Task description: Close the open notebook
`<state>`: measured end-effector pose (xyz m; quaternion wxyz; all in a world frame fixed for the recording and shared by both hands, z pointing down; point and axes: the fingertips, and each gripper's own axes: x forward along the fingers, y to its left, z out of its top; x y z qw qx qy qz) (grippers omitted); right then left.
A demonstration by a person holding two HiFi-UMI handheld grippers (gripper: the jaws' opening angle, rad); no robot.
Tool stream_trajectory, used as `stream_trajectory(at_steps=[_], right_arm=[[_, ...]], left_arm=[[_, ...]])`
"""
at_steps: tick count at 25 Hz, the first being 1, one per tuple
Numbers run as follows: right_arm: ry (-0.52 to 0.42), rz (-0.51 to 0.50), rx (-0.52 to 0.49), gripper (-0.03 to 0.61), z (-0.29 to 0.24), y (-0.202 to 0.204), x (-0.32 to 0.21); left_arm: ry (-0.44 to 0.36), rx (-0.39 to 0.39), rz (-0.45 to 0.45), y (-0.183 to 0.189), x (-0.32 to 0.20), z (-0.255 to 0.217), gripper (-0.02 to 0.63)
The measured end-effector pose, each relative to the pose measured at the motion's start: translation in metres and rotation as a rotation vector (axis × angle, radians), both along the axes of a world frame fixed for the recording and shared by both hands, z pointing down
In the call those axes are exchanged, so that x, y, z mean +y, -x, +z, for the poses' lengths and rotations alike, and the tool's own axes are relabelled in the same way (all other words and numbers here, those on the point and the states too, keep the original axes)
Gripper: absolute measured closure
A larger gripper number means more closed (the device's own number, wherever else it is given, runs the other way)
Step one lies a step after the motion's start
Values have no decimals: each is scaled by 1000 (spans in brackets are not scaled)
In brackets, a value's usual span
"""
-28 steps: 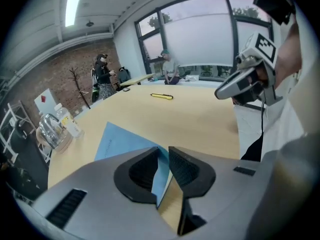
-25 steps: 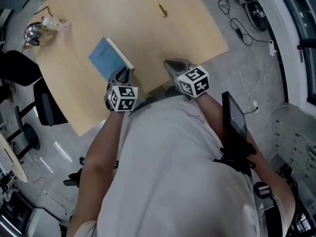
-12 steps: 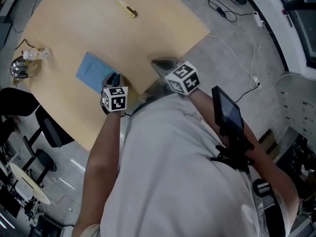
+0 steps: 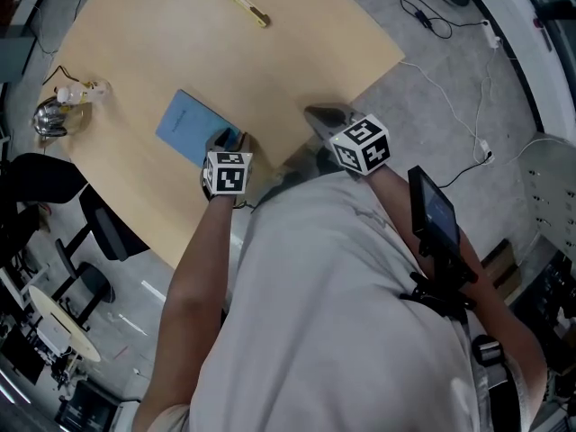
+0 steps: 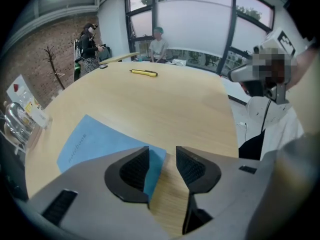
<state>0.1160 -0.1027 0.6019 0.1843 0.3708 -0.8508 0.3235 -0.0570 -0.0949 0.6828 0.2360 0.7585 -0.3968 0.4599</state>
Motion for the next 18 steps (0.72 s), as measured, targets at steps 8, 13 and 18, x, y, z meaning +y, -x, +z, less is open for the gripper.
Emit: stream_trajectory(at_steps=[8, 13, 18], right_arm=[[-5, -15, 6, 560, -3, -1, 2], [-14, -43, 21, 560, -3, 1, 0], [-36, -118, 28, 560, -9, 15, -9]], left_arm=[[31, -34, 28, 5, -4, 3, 515], [74, 15, 25, 3, -5, 5, 514], [17, 38, 18, 2, -3, -10, 512]])
